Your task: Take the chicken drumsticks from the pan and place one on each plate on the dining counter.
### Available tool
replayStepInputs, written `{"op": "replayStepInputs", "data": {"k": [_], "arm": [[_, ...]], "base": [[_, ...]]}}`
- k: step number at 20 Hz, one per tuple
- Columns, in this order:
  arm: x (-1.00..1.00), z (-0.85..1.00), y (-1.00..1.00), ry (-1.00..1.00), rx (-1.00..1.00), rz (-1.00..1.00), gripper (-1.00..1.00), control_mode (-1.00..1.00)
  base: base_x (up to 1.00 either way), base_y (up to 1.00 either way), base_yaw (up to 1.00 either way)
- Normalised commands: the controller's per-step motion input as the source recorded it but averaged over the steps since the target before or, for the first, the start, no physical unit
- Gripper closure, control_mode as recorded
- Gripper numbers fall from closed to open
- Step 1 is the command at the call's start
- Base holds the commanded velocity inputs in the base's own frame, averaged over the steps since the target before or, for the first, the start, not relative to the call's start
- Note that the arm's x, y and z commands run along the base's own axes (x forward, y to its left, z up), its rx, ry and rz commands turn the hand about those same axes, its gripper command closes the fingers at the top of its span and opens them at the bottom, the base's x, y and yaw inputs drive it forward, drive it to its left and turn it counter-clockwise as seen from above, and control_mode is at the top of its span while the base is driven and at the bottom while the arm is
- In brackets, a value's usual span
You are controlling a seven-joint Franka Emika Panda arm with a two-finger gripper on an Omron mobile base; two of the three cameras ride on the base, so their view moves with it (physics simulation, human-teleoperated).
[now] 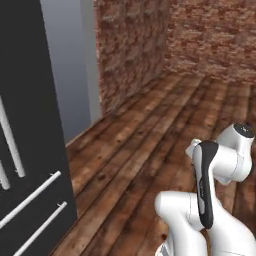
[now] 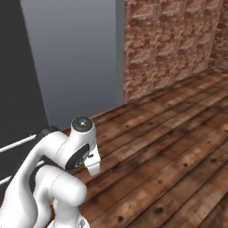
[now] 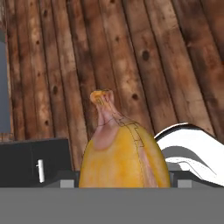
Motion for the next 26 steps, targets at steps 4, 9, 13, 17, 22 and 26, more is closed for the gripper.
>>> {"op": "replayStepInputs", "data": {"k": [4,9,13,17,22,26], "arm": [[0.00,0.00,0.00,0.00,0.00,0.00,1.00,1.00],[0.00,0.00,0.00,0.00,0.00,0.00,1.00,1.00],[0.00,0.00,0.00,0.00,0.00,0.00,1.00,1.00],[0.00,0.00,0.00,0.00,0.00,0.00,1.00,1.00],[0.00,0.00,0.00,0.00,0.00,0.00,1.00,1.00],[0.00,0.00,0.00,0.00,0.00,0.00,1.00,1.00]], "base": [[1.00,-0.39,-0.49],[1.00,-0.23,-0.41],[1.00,-0.05,-0.36],[1.00,0.00,-0.29],[1.00,0.00,-0.28],[1.00,0.02,-0.28]]}}
